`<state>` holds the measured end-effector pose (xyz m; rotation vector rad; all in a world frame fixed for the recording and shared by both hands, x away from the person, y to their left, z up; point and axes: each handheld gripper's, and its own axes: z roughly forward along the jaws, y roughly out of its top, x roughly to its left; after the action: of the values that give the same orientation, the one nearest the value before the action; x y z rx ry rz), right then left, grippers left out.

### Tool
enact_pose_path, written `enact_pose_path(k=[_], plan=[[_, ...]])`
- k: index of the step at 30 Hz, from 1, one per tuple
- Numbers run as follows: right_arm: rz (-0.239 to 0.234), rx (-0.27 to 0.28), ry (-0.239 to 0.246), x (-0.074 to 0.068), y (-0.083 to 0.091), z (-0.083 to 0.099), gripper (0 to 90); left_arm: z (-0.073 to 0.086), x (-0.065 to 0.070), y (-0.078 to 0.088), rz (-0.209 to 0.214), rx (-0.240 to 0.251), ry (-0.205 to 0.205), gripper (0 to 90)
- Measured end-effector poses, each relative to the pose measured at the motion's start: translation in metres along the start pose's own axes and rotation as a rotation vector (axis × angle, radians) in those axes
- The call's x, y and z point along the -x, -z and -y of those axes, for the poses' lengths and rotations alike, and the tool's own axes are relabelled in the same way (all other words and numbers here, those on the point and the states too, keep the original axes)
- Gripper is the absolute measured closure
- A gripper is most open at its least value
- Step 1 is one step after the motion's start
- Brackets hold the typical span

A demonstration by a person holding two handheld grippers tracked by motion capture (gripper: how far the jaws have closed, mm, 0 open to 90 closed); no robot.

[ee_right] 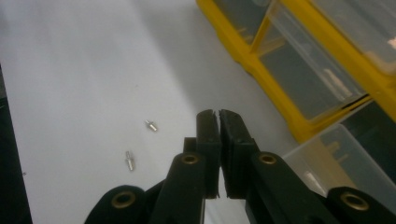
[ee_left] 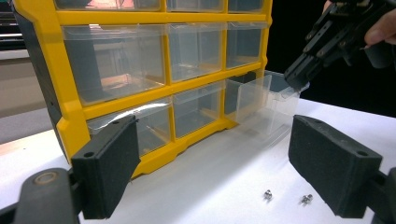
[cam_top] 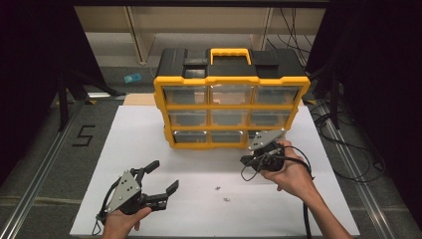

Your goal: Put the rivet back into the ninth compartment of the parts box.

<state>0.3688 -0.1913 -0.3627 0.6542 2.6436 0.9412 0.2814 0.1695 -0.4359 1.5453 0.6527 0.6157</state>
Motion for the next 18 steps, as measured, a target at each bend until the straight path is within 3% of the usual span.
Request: enact_pose_path(k=[2,6,13,18], plan=[[0.019,0.030,0.007,0.006,0.007,0.001,87.5,0.000,0.000,0.000,0.000,-0.001,-0.001,16.3],[0.017,0.037,-0.001,0.010,0.012,0.002,87.5,0.000,0.000,0.000,0.000,-0.001,0.000,16.3],[0.055,0.080,-0.018,0.023,0.023,0.006,87.5,0.000,0.000,0.000,0.000,0.000,0.000,16.3],[0.085,0.078,-0.038,0.029,0.028,0.010,87.5,0.000,0.000,0.000,0.000,0.000,-0.002,16.3]])
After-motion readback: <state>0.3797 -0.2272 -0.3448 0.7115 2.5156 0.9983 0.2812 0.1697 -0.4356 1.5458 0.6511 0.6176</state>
